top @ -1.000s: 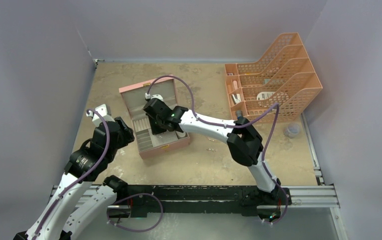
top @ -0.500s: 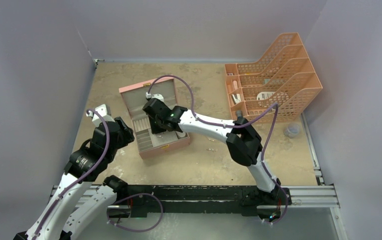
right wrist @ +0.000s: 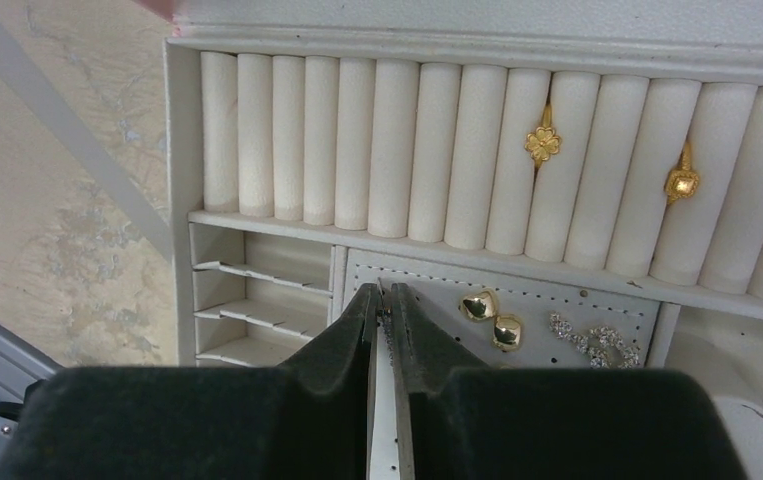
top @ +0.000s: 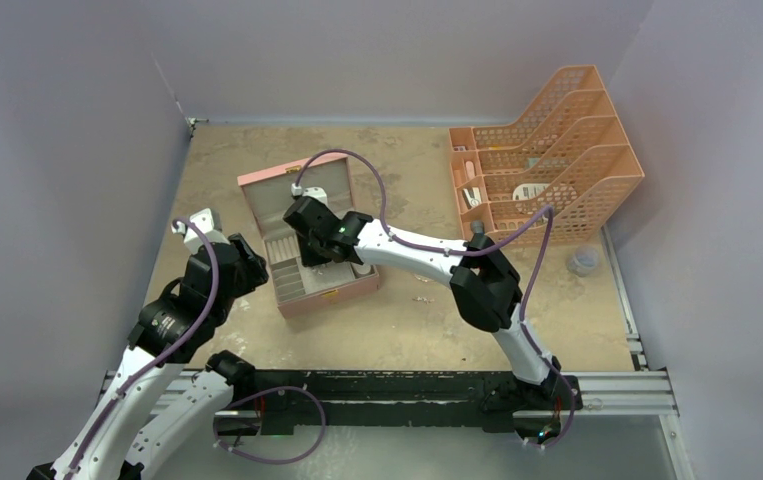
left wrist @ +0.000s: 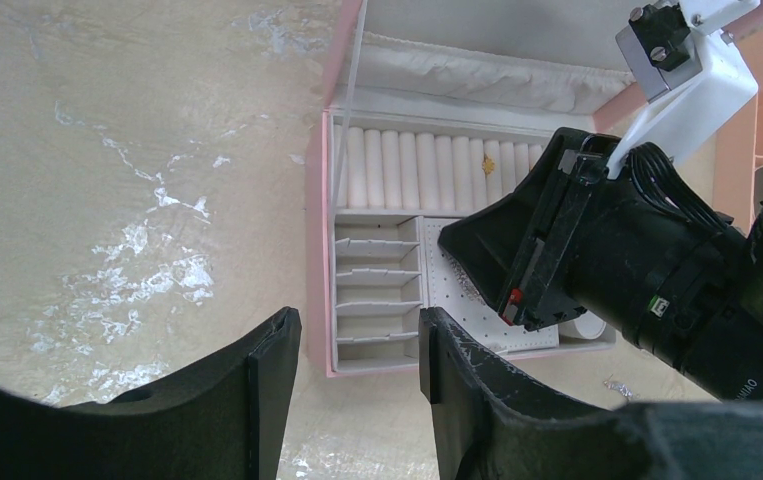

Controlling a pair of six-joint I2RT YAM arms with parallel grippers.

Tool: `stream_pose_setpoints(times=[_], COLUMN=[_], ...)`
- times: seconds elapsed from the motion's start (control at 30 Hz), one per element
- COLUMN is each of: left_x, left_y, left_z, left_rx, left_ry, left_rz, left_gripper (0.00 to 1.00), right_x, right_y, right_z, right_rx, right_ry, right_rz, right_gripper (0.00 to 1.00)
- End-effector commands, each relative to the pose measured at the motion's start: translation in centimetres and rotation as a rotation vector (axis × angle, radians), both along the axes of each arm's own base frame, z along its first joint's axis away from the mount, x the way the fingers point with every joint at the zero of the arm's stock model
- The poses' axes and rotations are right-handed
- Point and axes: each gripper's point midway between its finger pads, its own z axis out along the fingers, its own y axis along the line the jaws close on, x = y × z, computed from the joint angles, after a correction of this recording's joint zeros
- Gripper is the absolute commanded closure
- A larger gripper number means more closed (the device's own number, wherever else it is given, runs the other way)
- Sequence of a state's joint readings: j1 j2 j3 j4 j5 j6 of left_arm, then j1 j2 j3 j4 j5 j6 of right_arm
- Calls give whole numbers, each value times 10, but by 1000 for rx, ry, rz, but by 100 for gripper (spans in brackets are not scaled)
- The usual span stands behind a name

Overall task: Organize the mixed jewelry
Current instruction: Place the jewelry in the jewelry box.

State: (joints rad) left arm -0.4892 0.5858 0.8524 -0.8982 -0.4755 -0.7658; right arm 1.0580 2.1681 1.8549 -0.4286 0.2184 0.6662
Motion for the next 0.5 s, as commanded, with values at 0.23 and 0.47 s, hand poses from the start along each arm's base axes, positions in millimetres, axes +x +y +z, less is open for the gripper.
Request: stream_pose_setpoints(times=[0.23,0.47], left_x=[5,5], left_y=[0,0], left_z=[6,6], left_rx=[-8,-9], left_ry=[-35,-34], left_rz=[4,4], left_gripper=[53,53], right_x=[2,-2], right_y=[-2,-5], right_z=[14,18], right_rx=[11,29], right_ry=[4,6], right_rz=[-9,-13], right_gripper=[72,73])
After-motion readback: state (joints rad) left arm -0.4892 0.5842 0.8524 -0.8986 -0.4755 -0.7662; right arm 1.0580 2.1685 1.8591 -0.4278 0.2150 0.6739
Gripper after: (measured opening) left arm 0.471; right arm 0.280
